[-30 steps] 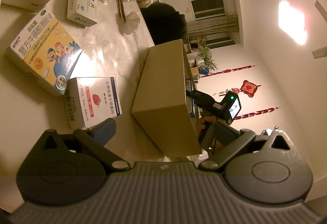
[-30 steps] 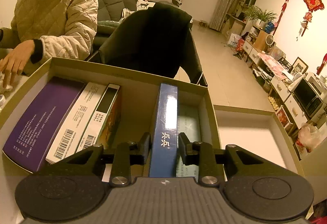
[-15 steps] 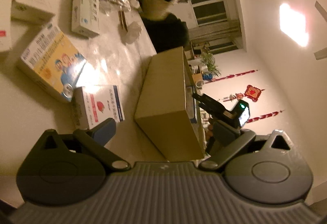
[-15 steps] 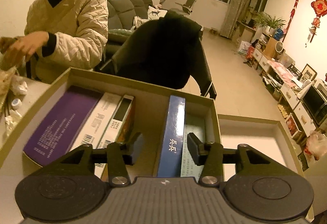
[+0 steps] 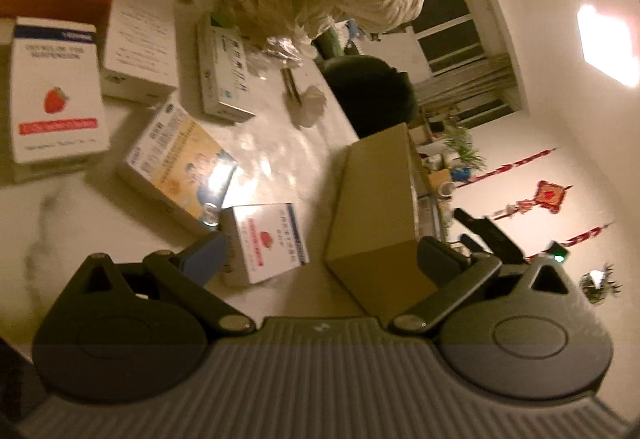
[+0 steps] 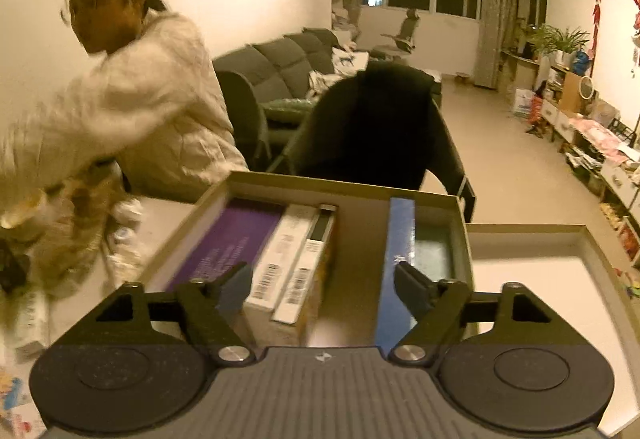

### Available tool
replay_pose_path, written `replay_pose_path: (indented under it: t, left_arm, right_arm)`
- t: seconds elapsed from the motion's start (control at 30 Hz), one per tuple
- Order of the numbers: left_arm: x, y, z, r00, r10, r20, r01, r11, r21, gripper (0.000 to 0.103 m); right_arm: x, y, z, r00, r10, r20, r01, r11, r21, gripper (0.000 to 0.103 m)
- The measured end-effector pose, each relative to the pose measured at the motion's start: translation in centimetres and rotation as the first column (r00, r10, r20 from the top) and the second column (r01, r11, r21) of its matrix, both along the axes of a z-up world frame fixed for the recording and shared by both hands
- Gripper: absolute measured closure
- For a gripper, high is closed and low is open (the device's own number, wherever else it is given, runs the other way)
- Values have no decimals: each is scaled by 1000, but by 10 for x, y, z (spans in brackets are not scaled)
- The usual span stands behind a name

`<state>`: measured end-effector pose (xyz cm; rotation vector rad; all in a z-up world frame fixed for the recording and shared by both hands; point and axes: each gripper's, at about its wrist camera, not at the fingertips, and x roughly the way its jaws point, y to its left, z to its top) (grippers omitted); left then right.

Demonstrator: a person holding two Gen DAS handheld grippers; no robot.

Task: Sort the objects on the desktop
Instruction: 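Lift the right gripper out of the beige box while the left gripper moves back over the table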

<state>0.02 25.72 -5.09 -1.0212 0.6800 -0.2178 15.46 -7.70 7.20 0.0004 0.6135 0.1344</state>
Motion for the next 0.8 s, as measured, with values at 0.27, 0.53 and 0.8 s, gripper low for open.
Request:
replay_pose_path:
  t: [0.27, 0.53, 0.8]
  left_arm:
    - [-8, 4, 3, 997, 67, -30, -63, 992, 113, 0]
    - [-10, 4, 7, 990, 120, -69, -100, 963, 251, 0]
    - [-11, 1, 7, 980, 169, -104, -118, 917, 380, 0]
  right_arm:
    - [-42, -5, 13, 997, 50, 58, -57, 990, 131, 16]
    - [-79, -7, 15, 992, 84, 95, -103, 970, 220, 11]
    - [-109, -5, 11, 986, 119, 113, -145, 952, 270, 7]
